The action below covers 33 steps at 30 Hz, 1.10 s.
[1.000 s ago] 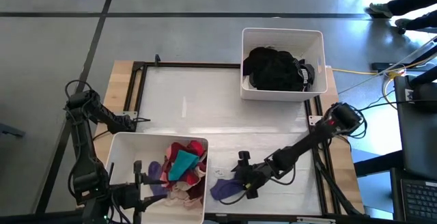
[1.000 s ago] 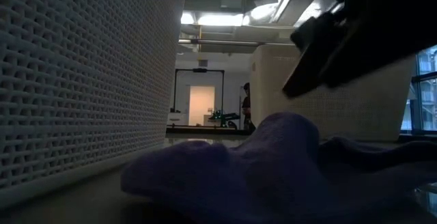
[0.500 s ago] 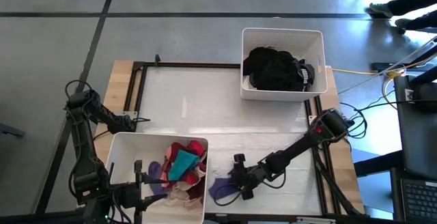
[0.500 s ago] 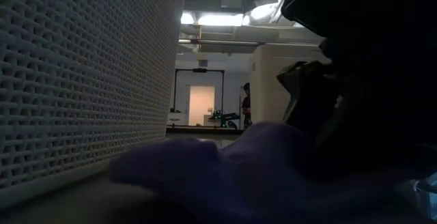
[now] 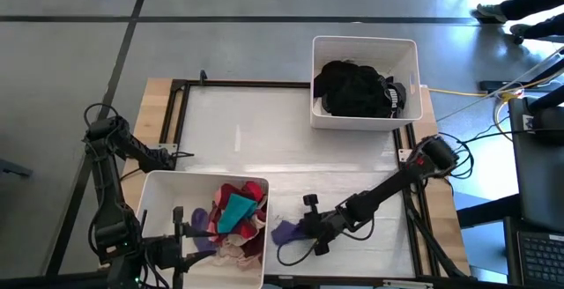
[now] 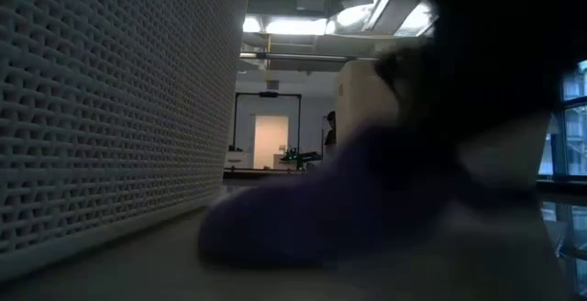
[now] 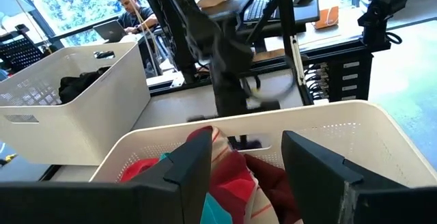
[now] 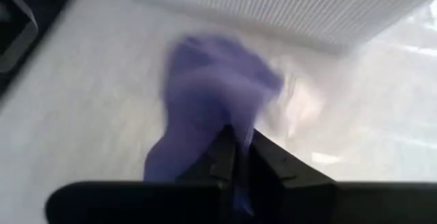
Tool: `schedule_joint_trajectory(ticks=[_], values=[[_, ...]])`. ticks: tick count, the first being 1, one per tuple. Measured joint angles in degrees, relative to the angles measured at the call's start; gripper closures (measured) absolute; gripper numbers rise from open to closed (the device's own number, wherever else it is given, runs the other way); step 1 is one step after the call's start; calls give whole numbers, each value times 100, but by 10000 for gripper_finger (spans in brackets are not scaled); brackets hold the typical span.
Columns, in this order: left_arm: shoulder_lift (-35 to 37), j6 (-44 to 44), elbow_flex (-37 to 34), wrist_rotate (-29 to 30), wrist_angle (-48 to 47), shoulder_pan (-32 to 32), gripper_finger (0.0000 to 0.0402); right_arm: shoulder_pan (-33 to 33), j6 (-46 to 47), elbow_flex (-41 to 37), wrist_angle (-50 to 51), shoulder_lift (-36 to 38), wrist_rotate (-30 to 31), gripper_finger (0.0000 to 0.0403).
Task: Sort clothes
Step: Put the violet sock into the bottom white laundry bin
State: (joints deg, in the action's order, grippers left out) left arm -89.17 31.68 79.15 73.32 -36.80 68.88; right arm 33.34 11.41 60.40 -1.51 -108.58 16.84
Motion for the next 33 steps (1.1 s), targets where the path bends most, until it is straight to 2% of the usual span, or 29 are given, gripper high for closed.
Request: schedule_joint_trajectory(ticks=[5,11,16,21,27,30,33], values=[[0,0,0,0,-2,0,233,7,-179,269,756,527,217,396],[0,2,0,0,1,0,233,7,-400,714,1441,1105,514,389],[0,3,1,0,-2,0,233,2,-585,1223,1832,1344,603,396],[0,37,0,0,-2,0,233,7,-879,1881,2257,1360,1053,391],[0,35,1,0,-2,0,233,0,-1434,2557,2209,1360,1266,393],[0,33,0,-2,-2,0,233,-51,-1826,2685,1694,1365,1250,392],[0,35,0,-1,-2,0,233,-168,-2080,2685,1047,1346,910,390]])
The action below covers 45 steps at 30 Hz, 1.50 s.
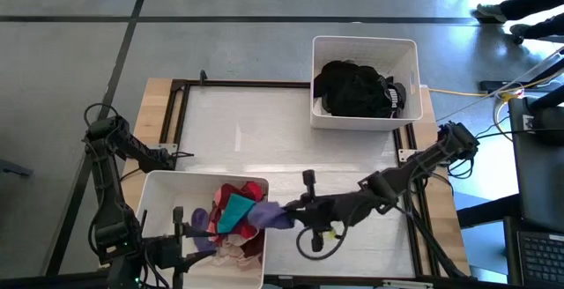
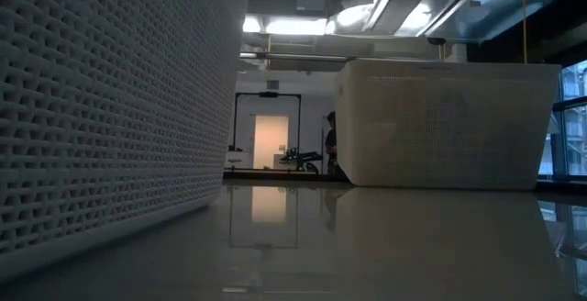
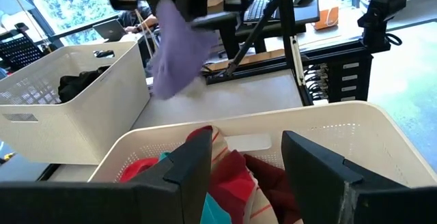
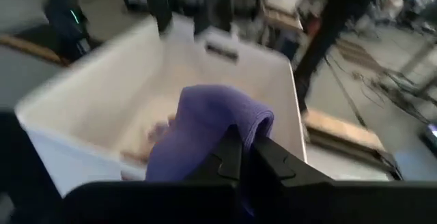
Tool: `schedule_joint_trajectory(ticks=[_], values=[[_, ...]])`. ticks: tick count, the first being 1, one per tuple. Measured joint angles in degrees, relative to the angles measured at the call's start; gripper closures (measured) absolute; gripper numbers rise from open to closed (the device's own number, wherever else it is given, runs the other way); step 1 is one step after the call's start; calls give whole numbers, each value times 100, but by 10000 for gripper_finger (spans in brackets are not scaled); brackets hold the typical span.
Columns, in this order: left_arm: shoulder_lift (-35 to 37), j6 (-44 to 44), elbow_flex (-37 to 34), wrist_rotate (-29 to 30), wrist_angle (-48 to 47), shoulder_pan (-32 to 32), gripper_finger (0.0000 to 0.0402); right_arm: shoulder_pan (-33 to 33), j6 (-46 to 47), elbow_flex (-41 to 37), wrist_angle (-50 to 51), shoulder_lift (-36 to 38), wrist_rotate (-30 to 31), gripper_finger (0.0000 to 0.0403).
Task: Sort clothes
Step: Put the violet sock into the bottom white laundry bin, then return to Home Position
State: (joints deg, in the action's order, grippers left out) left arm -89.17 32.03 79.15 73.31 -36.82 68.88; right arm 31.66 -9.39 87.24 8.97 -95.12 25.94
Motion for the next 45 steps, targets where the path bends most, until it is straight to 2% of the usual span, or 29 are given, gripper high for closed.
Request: schedule_joint_trajectory(ticks=[5,10,13,19,23,26,30,33,35,38,41,45], values=[[0,7,0,1,2,0,233,-383,-11,4,-835,-212,-1013,389],[-2,-75,0,13,26,-40,233,-688,-4,-2,-1643,-625,-1529,389],[-2,-165,0,231,100,-75,233,-845,-1,0,-2247,-975,-1873,389],[39,-997,2,806,840,-143,233,-1011,6,51,-3467,-1644,-2065,388],[201,-1528,2,995,1283,-223,233,-1049,8,341,-3534,-2053,-2237,388],[331,-1559,4,997,1186,-313,233,-1035,9,657,-3501,-2296,-2404,376],[411,-1614,2,993,1179,-419,233,-1028,10,1079,-3042,-2565,-2414,318],[438,-1617,2,672,1144,-471,233,-1026,9,1193,-2563,-2600,-2406,258],[448,-1617,2,367,1120,-487,233,-1026,9,1228,-2256,-2511,-2321,218],[448,-1598,2,249,863,-483,233,-988,9,1370,-1325,-2214,-2255,171],[536,-1398,2,218,331,-481,233,-888,114,1602,-180,-1820,-2044,144],[856,-710,2,211,-804,-626,233,-604,234,1650,857,-1256,-1210,141]])
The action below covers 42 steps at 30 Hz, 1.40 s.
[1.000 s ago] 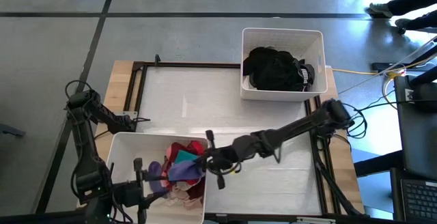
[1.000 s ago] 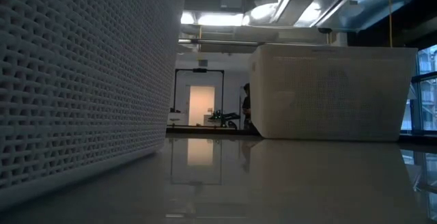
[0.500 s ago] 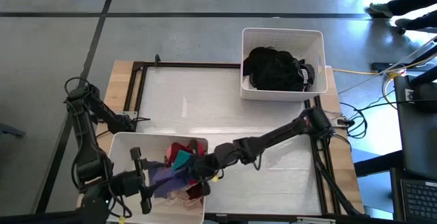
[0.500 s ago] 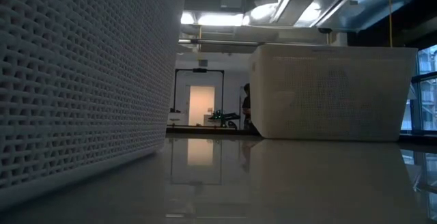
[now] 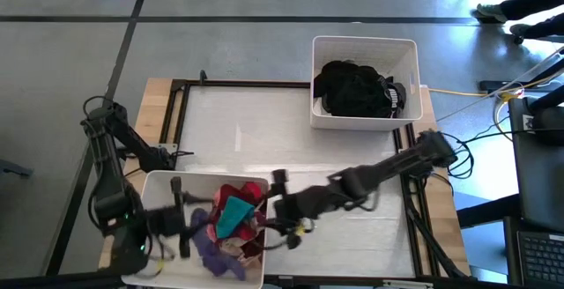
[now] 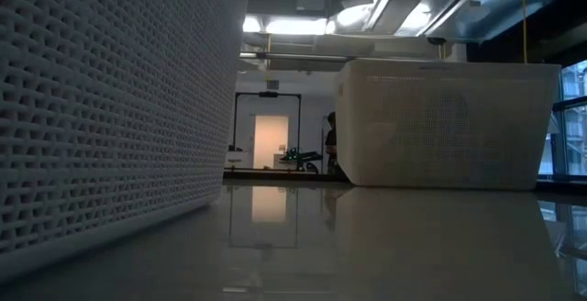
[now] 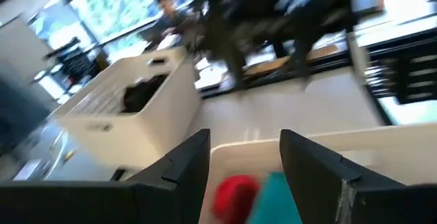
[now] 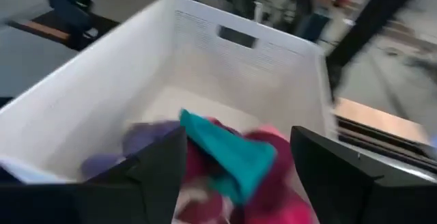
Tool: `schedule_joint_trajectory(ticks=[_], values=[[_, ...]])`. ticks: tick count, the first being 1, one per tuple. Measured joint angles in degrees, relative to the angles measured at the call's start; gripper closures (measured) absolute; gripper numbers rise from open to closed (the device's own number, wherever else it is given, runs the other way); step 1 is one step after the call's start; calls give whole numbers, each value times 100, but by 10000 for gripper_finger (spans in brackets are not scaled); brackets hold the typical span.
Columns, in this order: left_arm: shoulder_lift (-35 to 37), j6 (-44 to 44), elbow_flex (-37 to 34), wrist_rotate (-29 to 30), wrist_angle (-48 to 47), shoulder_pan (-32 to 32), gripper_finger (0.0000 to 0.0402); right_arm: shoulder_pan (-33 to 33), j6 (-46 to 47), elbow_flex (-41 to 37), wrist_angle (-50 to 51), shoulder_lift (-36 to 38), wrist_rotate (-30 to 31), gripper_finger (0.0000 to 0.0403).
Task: Sort clothes
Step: Return to Home Position
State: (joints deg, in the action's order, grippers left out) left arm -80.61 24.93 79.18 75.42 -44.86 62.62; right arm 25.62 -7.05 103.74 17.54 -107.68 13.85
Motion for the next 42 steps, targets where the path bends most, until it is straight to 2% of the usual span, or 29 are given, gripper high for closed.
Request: schedule_joint_trajectory(ticks=[5,10,16,21,25,29,32,36,38,42], values=[[502,1530,0,-35,-1684,-537,233,319,230,-6,1221,595,1021,167],[963,2261,-2,-285,-2553,-1043,243,361,694,-490,1830,915,1118,203],[1487,2116,-84,-620,-2479,-1534,282,267,978,-1628,1573,1568,1163,243],[1950,1178,-807,-1317,-1264,-2202,319,194,1291,-2829,1130,2406,1433,264],[2317,-227,-1651,-2551,459,-3018,353,171,1582,-3878,601,3178,1479,273],[2769,-1567,-2369,-4527,2225,-4034,387,171,1743,-4931,-200,3806,1261,276],[3139,-2114,-2895,-5904,3048,-4865,399,173,1744,-5668,-951,4084,1001,277],[3515,-2310,-3511,-7460,3682,-5888,399,171,1564,-6392,-2124,4168,478,277],[3710,-2368,-3745,-7903,3889,-6199,400,173,1437,-6622,-2528,4160,336,277],[4131,-2702,-4224,-7991,3966,-6430,398,173,1283,-6948,-3037,4153,302,277]])
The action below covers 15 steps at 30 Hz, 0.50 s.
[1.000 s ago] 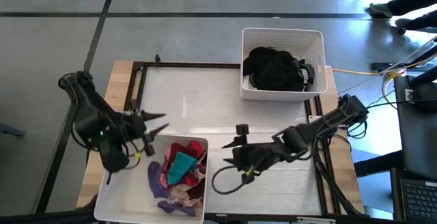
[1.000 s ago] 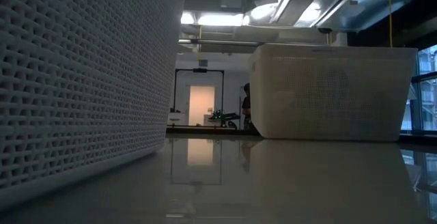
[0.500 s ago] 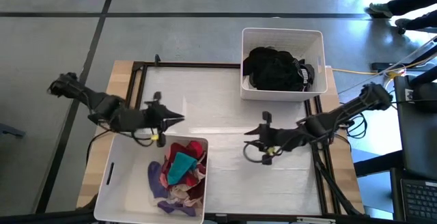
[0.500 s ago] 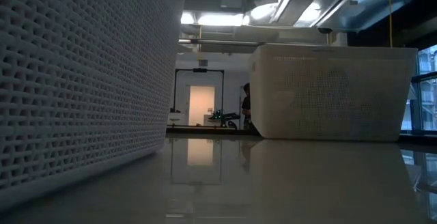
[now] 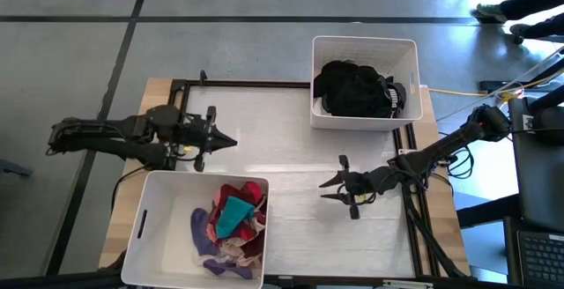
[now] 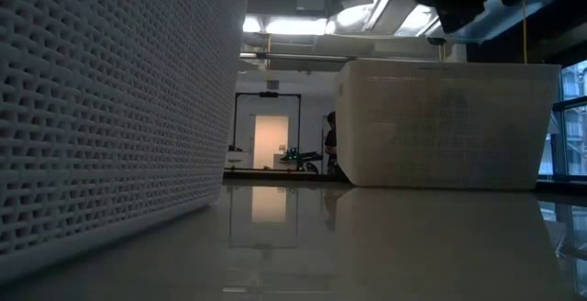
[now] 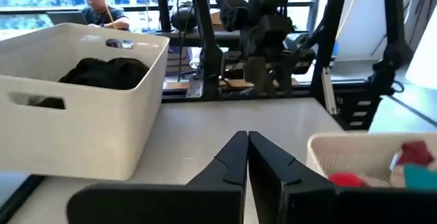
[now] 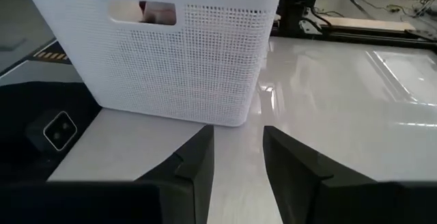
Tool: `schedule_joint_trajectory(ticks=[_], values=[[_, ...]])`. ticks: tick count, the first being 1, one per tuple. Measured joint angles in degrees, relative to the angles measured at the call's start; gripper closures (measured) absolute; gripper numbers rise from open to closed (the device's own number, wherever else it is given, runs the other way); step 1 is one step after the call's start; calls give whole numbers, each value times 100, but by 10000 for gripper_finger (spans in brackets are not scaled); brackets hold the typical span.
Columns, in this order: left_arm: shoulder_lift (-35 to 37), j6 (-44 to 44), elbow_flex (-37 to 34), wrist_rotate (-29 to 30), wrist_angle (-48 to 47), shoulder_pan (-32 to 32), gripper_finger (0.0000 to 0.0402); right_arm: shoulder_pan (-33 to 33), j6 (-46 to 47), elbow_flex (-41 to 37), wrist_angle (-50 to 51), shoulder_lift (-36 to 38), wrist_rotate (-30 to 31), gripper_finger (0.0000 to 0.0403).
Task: Sort clothes
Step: Return to Home Position
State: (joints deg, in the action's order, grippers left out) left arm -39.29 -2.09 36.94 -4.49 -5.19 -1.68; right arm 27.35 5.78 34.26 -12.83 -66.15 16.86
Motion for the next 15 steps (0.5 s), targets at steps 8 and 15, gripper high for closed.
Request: schedule_joint_trajectory(ticks=[8,15], values=[[1181,-110,-1259,74,976,-189,397,-1,-161,-673,-1015,-2,295,314],[1897,285,-2069,151,1061,-176,397,-64,-185,-1286,-1439,171,651,392]])
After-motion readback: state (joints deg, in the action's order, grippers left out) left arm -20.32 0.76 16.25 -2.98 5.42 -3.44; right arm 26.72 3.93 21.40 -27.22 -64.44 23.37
